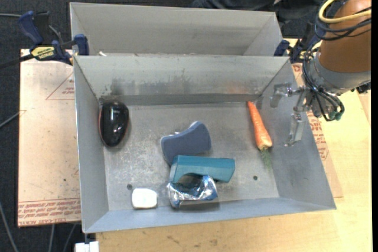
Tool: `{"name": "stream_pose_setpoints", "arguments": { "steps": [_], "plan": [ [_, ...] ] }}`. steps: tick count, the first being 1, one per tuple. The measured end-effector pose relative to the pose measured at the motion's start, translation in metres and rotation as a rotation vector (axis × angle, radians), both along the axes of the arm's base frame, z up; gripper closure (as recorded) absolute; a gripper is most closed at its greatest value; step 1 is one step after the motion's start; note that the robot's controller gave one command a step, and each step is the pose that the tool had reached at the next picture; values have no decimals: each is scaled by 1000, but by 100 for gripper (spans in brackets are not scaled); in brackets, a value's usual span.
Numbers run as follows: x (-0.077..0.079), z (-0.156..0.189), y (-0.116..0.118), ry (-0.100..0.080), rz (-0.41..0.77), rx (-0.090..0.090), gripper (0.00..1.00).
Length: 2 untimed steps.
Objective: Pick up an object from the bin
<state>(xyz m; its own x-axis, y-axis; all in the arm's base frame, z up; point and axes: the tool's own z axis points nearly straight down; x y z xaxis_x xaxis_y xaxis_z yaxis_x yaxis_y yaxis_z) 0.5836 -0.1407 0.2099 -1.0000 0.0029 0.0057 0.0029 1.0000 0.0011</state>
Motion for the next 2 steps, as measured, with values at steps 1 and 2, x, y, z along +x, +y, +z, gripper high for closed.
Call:
{"name": "stream_pose_setpoints", "arguments": {
  "steps": [1, 2],
  "plan": [
    [2, 5, 1, -8, 3, -1, 0],
    [4, -8, 0, -14, 69, -3, 0]
  ]
}}
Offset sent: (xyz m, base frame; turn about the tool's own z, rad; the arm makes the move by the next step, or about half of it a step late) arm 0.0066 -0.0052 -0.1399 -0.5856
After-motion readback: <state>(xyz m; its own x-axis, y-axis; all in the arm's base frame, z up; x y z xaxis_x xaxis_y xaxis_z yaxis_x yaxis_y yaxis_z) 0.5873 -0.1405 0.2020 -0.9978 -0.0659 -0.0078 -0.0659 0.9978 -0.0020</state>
